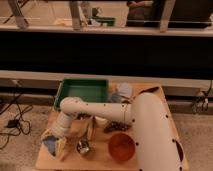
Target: Wipe tray with sponge
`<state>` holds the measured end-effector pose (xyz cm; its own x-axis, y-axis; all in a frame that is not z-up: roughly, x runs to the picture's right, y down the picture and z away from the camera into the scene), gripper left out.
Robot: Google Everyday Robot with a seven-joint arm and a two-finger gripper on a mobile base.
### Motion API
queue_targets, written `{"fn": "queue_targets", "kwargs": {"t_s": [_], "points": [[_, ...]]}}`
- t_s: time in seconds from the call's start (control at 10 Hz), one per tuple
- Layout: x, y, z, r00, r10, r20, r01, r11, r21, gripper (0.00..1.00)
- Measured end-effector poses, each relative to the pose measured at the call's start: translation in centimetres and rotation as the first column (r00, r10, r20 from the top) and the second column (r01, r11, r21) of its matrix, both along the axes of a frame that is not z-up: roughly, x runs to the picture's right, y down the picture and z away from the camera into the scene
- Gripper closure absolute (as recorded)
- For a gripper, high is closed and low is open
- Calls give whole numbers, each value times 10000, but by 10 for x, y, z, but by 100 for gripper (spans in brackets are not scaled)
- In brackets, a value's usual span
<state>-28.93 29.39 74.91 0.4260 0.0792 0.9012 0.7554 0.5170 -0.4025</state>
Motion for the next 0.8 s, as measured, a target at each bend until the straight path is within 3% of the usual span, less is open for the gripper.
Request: {"fn": "queue_targets", "kwargs": {"t_s": [0.3, 0.5, 0.8], "points": [[-1, 2, -1, 9996, -4, 285, 2, 10000, 66, 21], [-7, 3, -1, 9991, 191, 375, -192, 9998, 6, 39], [-7, 4, 1, 9980, 441, 453, -437, 9990, -94, 45]]}}
